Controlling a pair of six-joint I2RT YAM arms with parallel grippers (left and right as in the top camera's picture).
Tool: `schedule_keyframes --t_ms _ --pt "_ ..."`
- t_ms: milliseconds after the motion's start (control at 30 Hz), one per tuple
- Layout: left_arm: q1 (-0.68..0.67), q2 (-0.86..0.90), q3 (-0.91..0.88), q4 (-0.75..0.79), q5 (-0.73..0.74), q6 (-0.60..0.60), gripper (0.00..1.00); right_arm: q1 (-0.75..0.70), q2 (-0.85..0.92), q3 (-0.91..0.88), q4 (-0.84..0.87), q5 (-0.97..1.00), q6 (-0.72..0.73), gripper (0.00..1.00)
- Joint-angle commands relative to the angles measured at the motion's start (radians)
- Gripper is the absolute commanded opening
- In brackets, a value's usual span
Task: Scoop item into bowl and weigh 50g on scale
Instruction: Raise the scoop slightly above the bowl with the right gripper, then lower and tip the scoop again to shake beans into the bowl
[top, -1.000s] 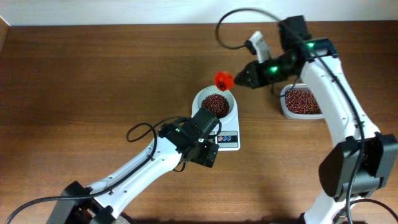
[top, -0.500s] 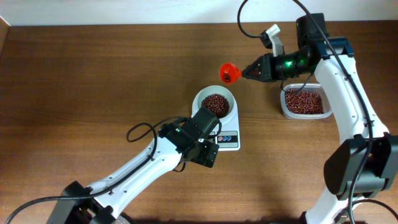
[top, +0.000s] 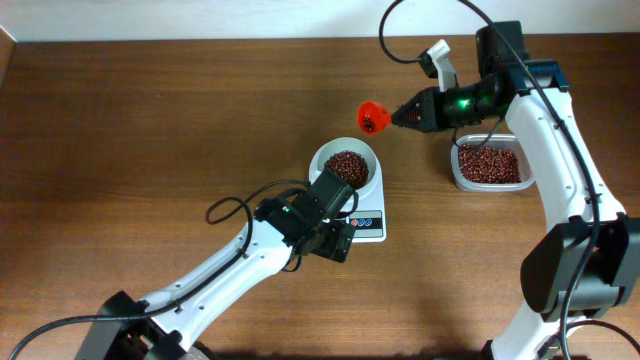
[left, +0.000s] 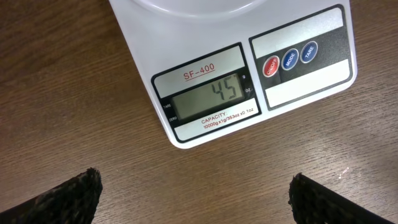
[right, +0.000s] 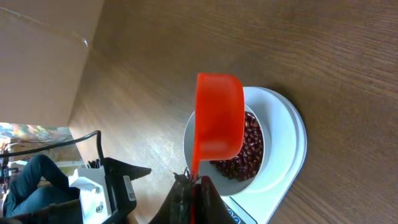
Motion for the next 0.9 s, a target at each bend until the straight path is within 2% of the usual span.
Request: schedule_keyframes --t_ms 0,133,300,467,533,700,867 --pt "-0.003 -0.011 -0.004 -0.002 -0.015 0.015 0.99 0.002 -0.023 0.024 -0.025 0.002 -0.015 0.04" --pt "-0.003 -0.011 -0.004 -0.002 -0.015 0.015 0.99 0.024 -0.023 0.024 -0.083 0.039 -0.064 0.04" --pt "-0.003 -0.011 -0.004 -0.002 -0.015 0.015 0.99 0.108 -0.027 0.037 -0.104 0.267 -0.072 0.04" --pt "-0.003 -0.011 -0.004 -0.002 -0.015 0.014 0.99 0.189 -0.031 0.122 -0.164 0.486 -0.163 0.04" --pt "-0.003 -0.011 -0.004 -0.002 -0.015 0.015 0.99 0.219 -0.031 0.149 -0.19 0.496 -0.264 0.04" --pt "-0.003 -0.011 -0.004 -0.002 -0.015 0.014 0.99 0.283 -0.03 0.153 -0.178 0.56 -0.302 0.04" --pt "-0.003 -0.011 -0.004 -0.002 -0.015 0.014 0.99 0.282 -0.03 0.153 -0.175 0.551 -0.303 0.04"
